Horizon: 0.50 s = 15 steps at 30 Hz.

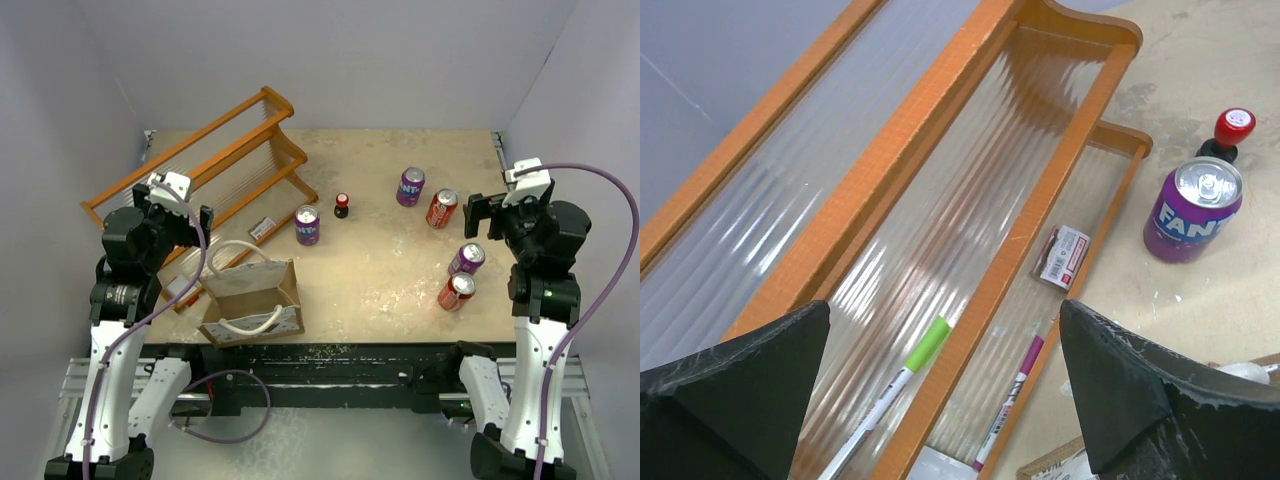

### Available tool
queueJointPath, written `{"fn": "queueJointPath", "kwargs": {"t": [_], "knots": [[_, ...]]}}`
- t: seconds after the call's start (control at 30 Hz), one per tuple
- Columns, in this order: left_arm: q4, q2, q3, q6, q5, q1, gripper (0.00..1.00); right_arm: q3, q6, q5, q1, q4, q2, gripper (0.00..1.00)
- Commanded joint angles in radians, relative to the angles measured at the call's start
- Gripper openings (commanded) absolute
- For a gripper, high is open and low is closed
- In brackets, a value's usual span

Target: Place the beverage into the canvas bag

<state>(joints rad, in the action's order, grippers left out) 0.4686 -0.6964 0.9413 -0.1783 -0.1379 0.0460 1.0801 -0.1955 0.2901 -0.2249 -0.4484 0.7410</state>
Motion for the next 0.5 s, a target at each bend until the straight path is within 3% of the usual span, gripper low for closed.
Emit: {"fn": "queueJointPath", "kwargs": {"t": [0.0,0.33,0.47], "knots": [[-0.018,-0.002,0.044,-0.021,-0.055,-0.012,0.99,0.045,-0.022,0.049,-0.007,0.005,-0.006,1.00],[0.048,-0.063,0.088,-0.050,-0.103,-0.015,0.99,0.079,-0.049,0.090,-0.010,-0.034,0.023,1.00],[0.118,-0.064,0.107,-0.140,-0.163,-0.016,0.99,0.069,-0.061,0.129,-0.010,-0.028,0.008,1.00]]}}
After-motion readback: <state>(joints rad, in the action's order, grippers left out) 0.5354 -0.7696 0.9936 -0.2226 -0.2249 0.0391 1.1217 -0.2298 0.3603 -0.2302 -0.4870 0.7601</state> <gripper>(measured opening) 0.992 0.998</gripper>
